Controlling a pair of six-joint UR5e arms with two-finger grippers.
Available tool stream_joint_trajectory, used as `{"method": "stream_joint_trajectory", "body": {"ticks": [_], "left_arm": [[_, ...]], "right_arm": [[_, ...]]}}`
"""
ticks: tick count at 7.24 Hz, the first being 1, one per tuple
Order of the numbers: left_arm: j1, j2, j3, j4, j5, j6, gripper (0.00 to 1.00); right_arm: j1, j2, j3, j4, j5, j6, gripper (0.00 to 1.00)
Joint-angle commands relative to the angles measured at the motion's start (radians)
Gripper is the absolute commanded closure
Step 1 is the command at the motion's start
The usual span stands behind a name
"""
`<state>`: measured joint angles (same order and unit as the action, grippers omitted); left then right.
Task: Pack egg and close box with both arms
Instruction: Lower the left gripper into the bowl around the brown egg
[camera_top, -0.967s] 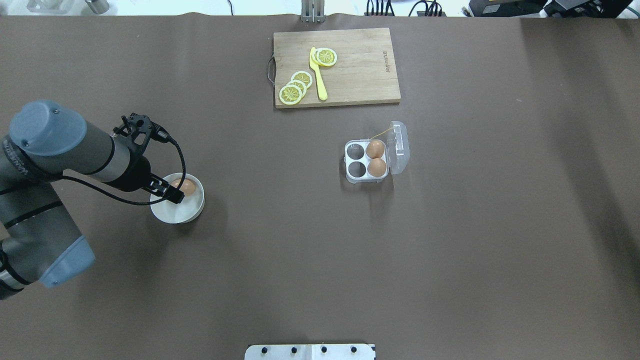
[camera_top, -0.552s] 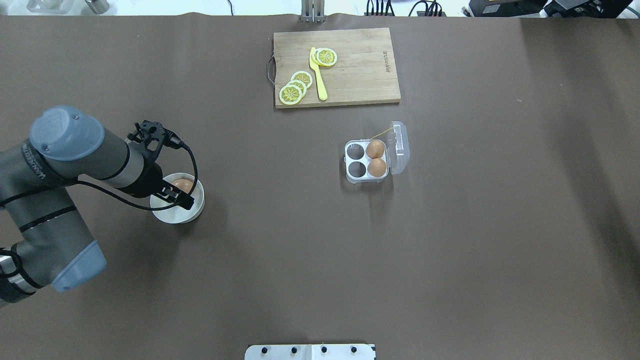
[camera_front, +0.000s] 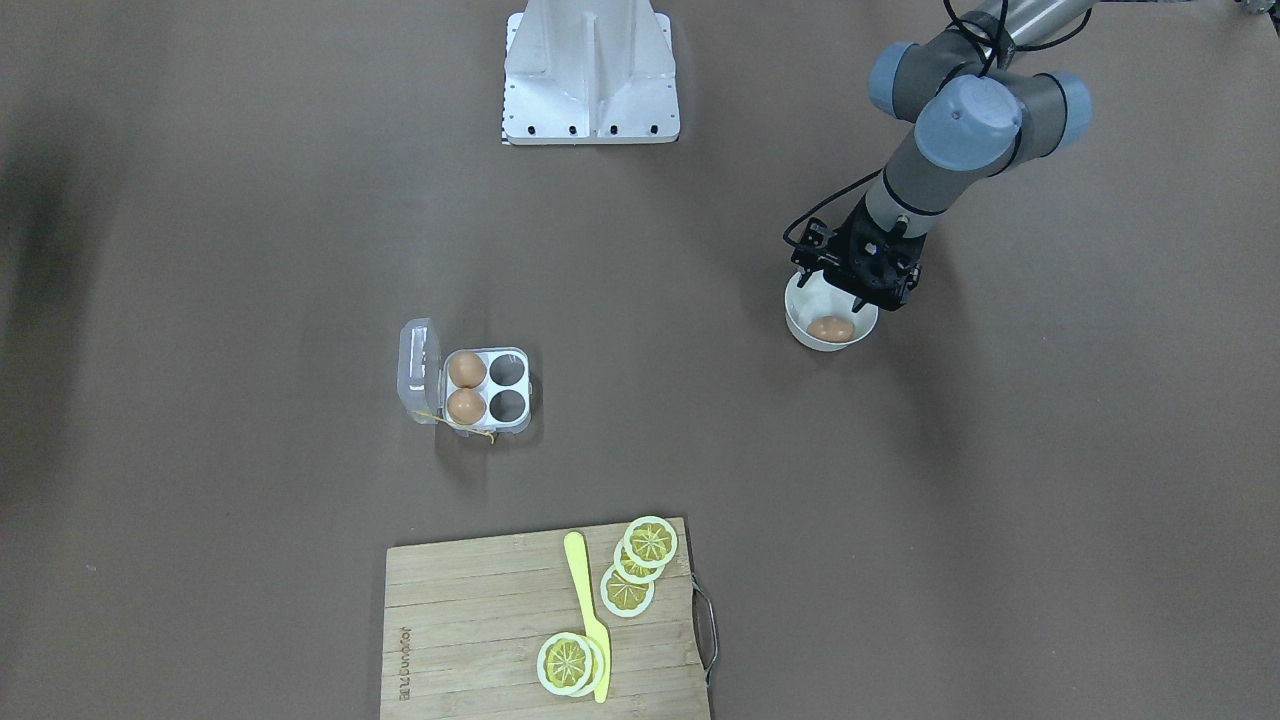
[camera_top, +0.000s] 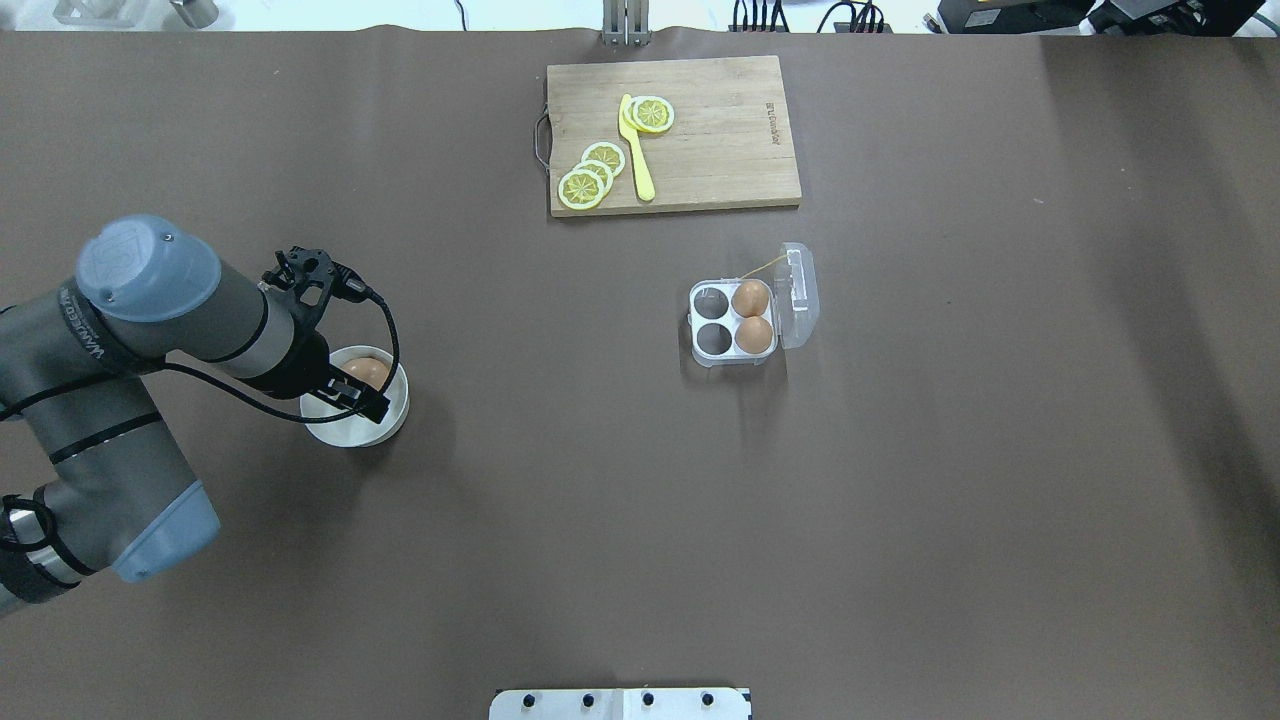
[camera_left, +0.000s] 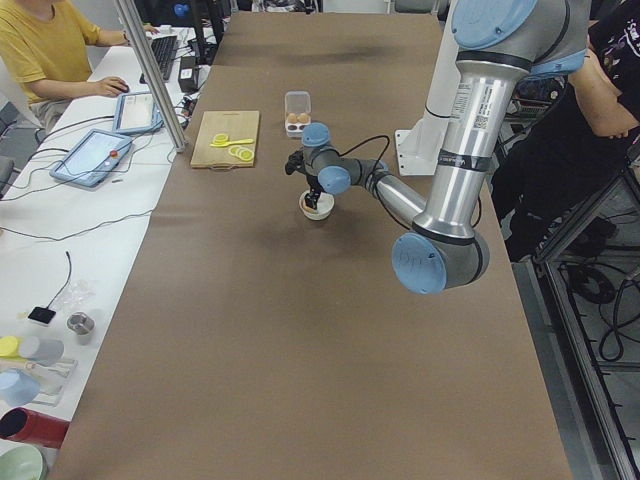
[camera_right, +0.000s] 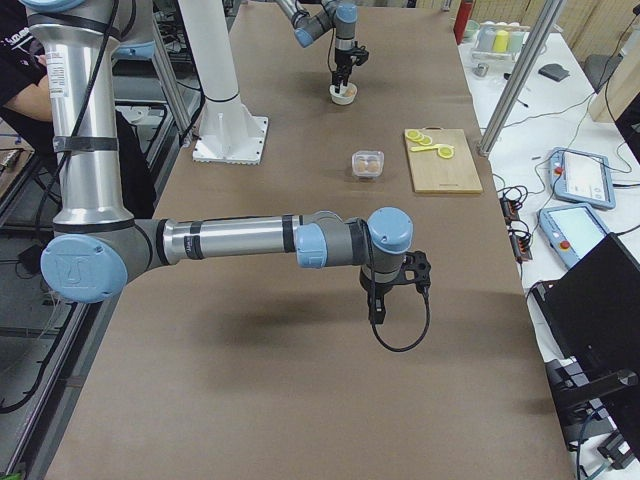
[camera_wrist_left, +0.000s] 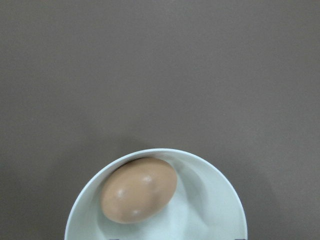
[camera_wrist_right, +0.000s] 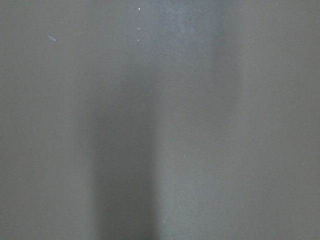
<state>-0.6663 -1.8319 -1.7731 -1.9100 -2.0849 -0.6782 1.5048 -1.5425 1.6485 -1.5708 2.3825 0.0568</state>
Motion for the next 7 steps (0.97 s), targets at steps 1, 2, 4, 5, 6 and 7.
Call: {"method": "stream_joint_trajectory", "body": {"ticks": [1,2,4,5,6,7], "left_arm": [[0.001,-0.006,0.007,0.000,-0.001,0.000,0.28],[-0.001,-0.006,0.006,0.000,-0.003,0.002,0.31],[-0.001,-0.007,0.006,0.002,0.000,0.000,0.31],[-0.002,-0.009,0.006,0.005,0.005,-0.004,0.30],[-0.007,-0.010,0.006,0.005,0.006,-0.007,0.30],[-0.012,-0.012,0.017,0.005,0.006,-0.008,0.30]], "right_arm": [[0.000,0.001,0.004,0.000,-0.002,0.000,0.00],[0.000,0.001,0.005,0.000,-0.002,0.000,0.00],[0.000,0.001,0.007,0.000,-0.002,0.000,0.00],[0.000,0.001,0.007,0.000,-0.002,0.000,0.00],[0.000,0.001,0.007,0.000,-0.002,0.000,0.00],[0.000,0.001,0.007,0.000,-0.002,0.000,0.00]]}}
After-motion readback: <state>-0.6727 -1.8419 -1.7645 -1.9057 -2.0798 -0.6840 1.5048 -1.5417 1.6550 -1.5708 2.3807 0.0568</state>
